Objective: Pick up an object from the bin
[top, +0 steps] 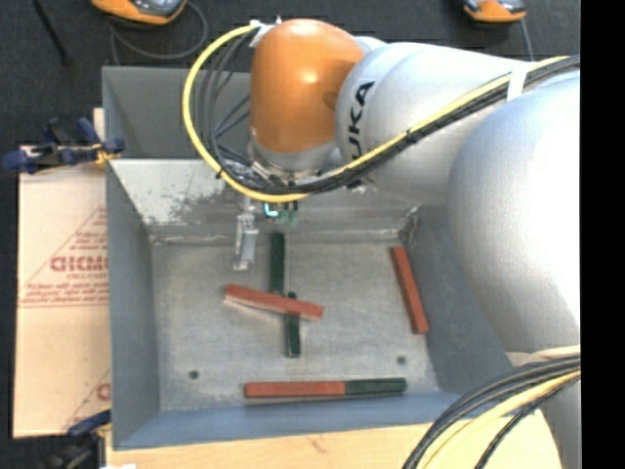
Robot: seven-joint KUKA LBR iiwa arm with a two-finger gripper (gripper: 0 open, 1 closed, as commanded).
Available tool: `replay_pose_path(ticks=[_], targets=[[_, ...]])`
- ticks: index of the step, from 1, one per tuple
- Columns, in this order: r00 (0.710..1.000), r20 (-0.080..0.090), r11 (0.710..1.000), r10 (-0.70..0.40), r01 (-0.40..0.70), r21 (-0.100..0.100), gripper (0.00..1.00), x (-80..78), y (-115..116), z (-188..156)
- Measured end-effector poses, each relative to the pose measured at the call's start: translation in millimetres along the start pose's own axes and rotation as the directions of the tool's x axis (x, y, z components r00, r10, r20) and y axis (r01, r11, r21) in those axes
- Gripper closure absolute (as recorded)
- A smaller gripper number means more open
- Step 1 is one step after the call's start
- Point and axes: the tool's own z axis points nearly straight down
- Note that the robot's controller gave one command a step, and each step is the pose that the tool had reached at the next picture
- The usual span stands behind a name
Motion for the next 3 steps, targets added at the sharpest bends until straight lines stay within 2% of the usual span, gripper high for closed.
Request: replay_pose_path(ticks=[1, 2, 3], targets=[[0.997, -0.003, 0.997, -0.074, 0.074, 0.004, 0.0, 26.4, -57, 102], [0.998, 0.007, 0.998, -0.065, 0.065, -0.002, 0.0, 37.6, -56, 111], [0.998, -0.002, 0.998, -0.064, 0.064, -0.003, 1.0, 39.1, -56, 112]])
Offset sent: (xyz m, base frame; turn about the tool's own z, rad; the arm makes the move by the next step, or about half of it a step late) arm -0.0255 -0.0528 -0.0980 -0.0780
